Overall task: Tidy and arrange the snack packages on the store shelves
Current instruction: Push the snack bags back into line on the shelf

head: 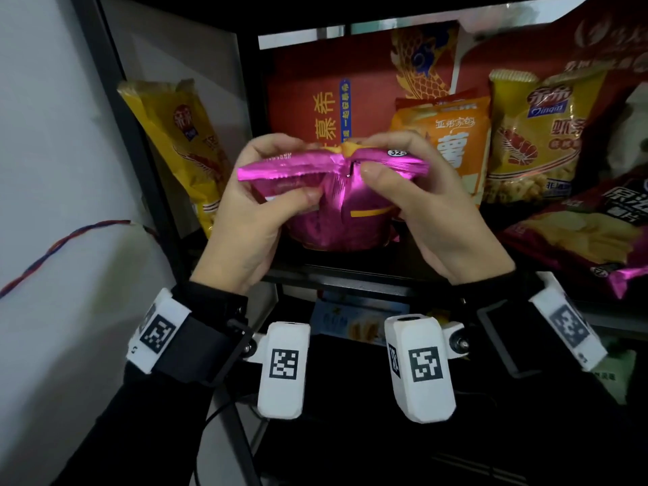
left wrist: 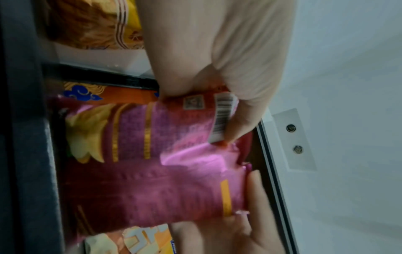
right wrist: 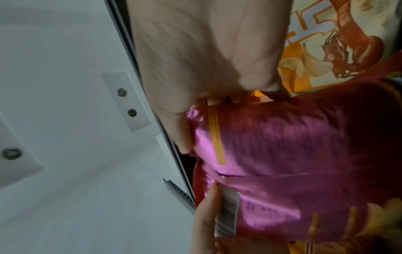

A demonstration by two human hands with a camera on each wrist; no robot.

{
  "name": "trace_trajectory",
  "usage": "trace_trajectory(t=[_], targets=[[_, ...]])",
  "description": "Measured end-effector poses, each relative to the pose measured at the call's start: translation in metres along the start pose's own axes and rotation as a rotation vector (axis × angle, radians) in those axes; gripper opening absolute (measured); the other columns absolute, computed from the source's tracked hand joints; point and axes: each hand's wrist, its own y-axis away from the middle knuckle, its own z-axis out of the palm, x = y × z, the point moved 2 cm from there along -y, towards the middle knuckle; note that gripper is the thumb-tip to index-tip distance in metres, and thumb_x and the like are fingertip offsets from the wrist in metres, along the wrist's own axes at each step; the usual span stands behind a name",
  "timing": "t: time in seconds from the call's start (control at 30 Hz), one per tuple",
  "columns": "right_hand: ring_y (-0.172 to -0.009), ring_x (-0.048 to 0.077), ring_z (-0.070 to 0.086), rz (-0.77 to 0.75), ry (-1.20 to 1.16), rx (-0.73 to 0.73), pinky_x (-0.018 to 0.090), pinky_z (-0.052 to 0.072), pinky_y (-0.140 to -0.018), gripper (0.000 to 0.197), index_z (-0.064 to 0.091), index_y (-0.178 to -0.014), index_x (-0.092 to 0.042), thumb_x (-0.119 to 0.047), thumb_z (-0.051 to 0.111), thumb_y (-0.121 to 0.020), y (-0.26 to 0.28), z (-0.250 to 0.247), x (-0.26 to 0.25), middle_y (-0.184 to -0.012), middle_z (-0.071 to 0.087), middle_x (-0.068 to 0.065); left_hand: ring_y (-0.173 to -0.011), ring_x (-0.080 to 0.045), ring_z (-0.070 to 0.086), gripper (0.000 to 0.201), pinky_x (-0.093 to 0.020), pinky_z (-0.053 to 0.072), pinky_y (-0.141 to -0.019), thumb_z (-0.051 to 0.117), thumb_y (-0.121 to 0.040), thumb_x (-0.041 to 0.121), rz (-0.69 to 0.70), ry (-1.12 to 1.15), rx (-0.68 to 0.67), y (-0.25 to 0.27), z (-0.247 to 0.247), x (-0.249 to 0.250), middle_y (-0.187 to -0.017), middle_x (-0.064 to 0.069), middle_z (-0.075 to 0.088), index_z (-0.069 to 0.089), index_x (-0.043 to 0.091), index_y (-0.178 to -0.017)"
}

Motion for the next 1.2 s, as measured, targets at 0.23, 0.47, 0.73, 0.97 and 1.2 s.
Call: trace_trajectory(t=[0.23,0.47,0.73,0.97,1.2], targets=[[-0.101,0.009,0.066,-0.045,0.135,0.047,0.027,0.054,-0.087,0.022,0.071,-0.091,-0.025,-0.005,0.07,-0.081,-0.005,-0.002,-0.005,-0.097,0.071,-0.013,-0.086,-0.013,0.069,0.021,-0.023,0.054,-0.075,0.071,-0.074,0.001,-0.038,-0.069,0.014,-0.004,0.004,0.007,-0.087,0.001,0.074,0.07,0.018,-0.087],[-0.094,0.02,0.07,0.089,-0.022,0.161,0.027,0.055,-0.082,0.013,0.069,-0.095,-0.004,-0.009,0.058,-0.092,-0.007,-0.001,0.001,-0.1,0.072,0.01,-0.07,-0.014,0.066,0.022,-0.028,0.055,-0.069,0.066,-0.084,0.014,-0.092,-0.022,0.094,-0.01,0.009,0.007,-0.074,0.0,0.071,0.063,0.02,-0.063],[-0.107,0.033,0.064,0.202,-0.386,0.279,0.042,0.048,-0.101,0.03,0.059,-0.116,0.008,-0.013,0.048,-0.098,-0.009,0.006,0.001,-0.112,0.066,0.024,-0.083,-0.023,0.07,0.028,-0.036,0.057,-0.08,0.055,-0.096,0.024,-0.238,0.234,0.29,-0.011,0.015,0.001,-0.087,-0.012,0.072,0.062,-0.003,-0.097],[-0.105,0.03,0.065,0.137,-0.351,0.226,0.043,0.049,-0.099,0.03,0.064,-0.101,0.0,-0.019,0.041,-0.101,-0.004,0.004,0.0,-0.106,0.068,0.019,-0.094,-0.019,0.07,0.04,-0.035,0.056,-0.086,0.038,-0.103,0.035,-0.329,0.257,0.215,-0.009,0.022,0.005,-0.098,-0.007,0.074,0.065,0.006,-0.107],[-0.095,0.012,0.067,-0.054,-0.298,0.299,0.039,0.05,-0.095,0.029,0.072,-0.06,-0.018,-0.029,0.067,-0.086,0.01,0.004,0.008,-0.075,0.072,-0.004,-0.122,-0.039,0.056,0.066,-0.068,0.041,-0.093,0.043,-0.085,0.056,-0.807,0.382,-0.161,0.013,0.012,0.009,-0.134,-0.016,0.058,0.049,0.017,-0.138]])
